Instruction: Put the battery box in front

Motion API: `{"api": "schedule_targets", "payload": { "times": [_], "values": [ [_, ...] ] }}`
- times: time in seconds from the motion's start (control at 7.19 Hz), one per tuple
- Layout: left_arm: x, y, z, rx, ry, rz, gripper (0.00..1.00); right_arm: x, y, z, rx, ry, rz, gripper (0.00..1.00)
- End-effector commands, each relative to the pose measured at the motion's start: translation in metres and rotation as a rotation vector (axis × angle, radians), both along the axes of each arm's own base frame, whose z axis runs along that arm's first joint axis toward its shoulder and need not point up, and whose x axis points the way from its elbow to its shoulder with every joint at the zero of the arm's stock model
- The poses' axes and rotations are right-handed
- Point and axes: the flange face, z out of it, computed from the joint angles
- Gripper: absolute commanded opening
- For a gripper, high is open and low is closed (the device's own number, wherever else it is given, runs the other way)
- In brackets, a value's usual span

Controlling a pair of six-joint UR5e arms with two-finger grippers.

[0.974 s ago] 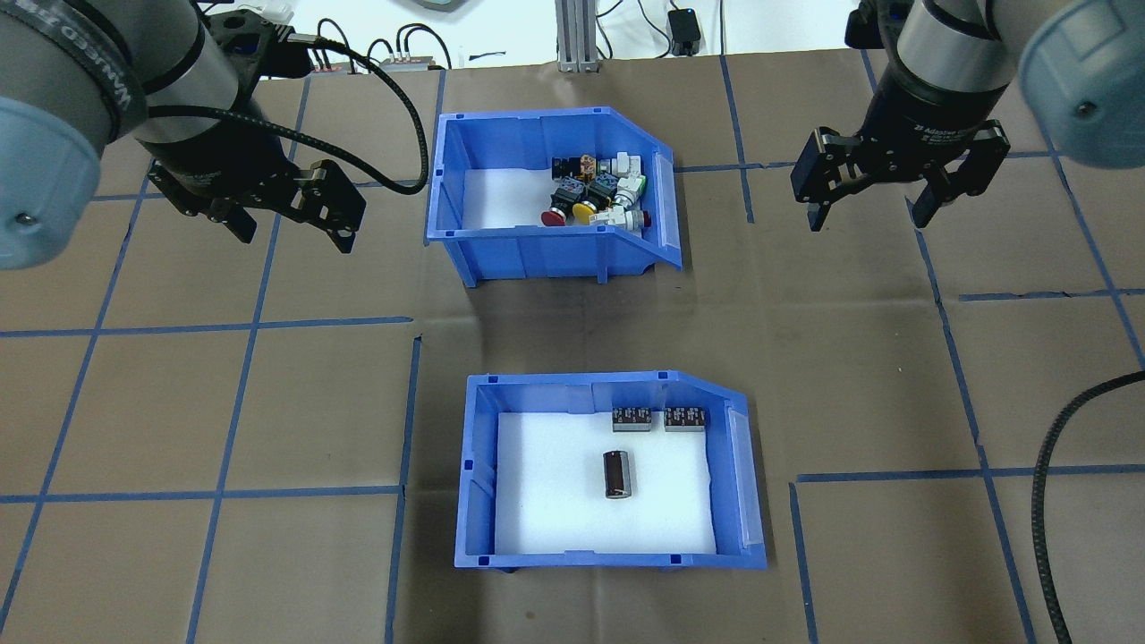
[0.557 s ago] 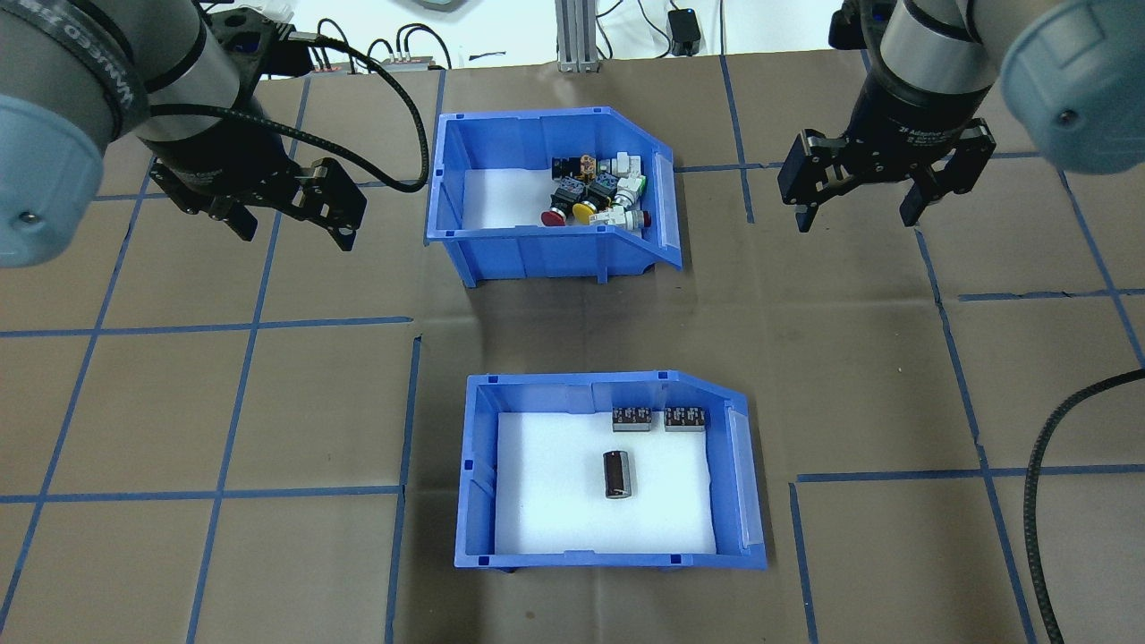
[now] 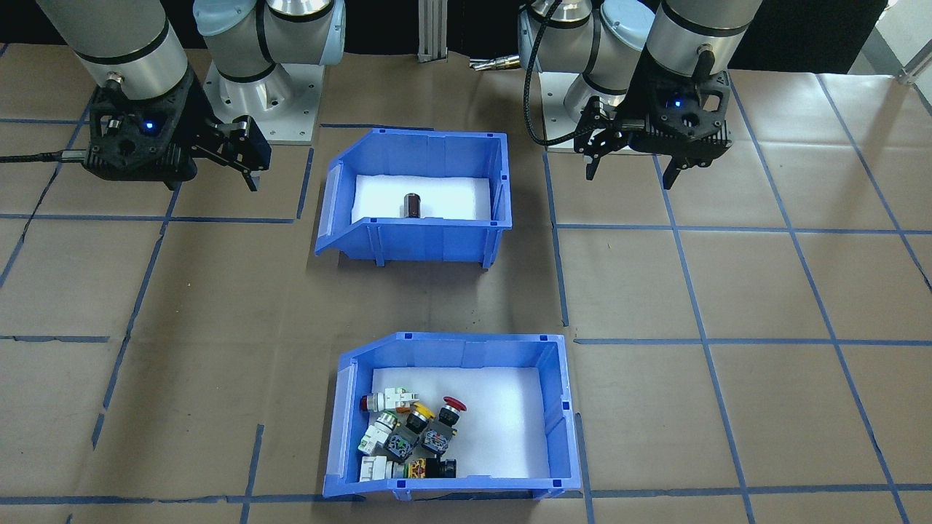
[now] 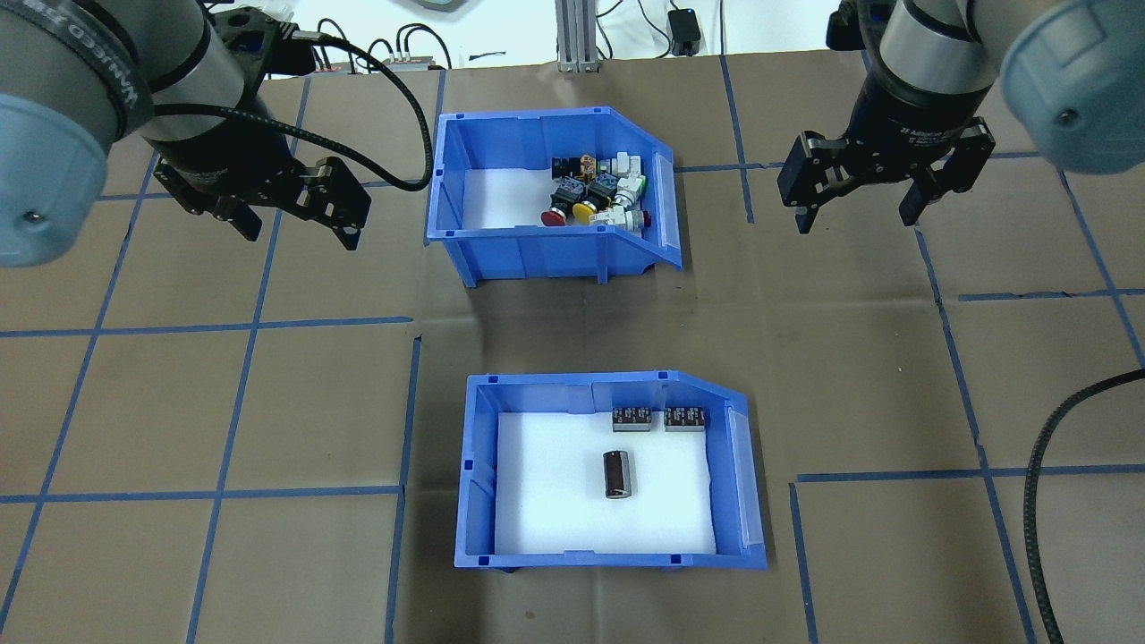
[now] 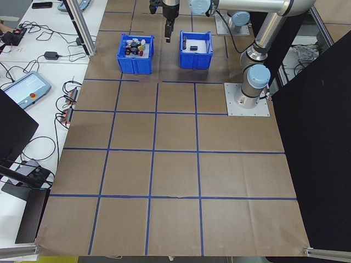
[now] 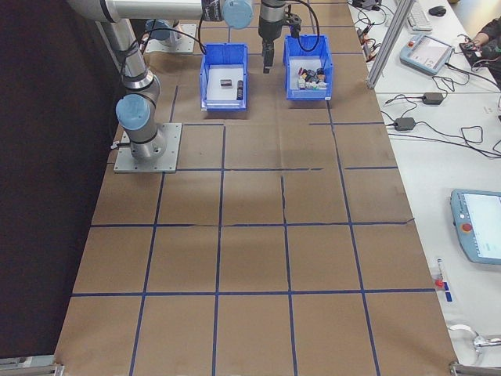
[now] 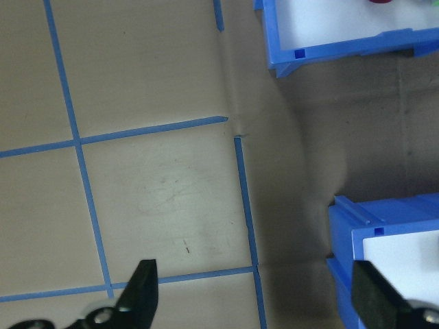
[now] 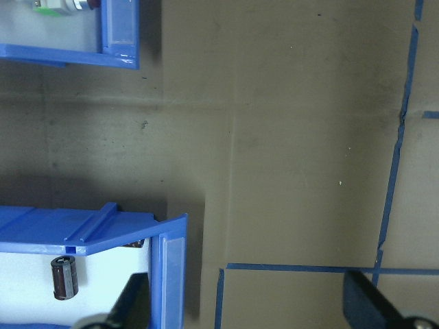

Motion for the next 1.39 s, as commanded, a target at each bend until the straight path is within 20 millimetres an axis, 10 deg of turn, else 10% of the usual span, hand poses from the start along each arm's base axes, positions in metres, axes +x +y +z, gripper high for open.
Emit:
{"api": "schedule_targets", "payload": {
  "times": [0.0,0.28,0.7,1.25],
  "values": [
    [0.001,-0.004,-0.008,0.011,-0.001,0.045,1.0,0.002,-0.016,0.01,-0.012,-0.01,0.227,1.0],
    [-0.001,0.0,-0.006,0.015,0.014,0.291,1.0,0.01,-0.066,0.009,-0.014,-0.02,0.441,1.0],
    [-0.026,0.024,-0.009,0.03,0.071,0.597,1.0,0.087,-0.12,0.006,-0.044,-0.016,0.757,1.0],
    [-0.088,0.13,-0.026,0.074,0.039,1.142,1.0,0.218,-0.129,-0.044,-0.07,-0.011,1.118,1.0]
  ]
}}
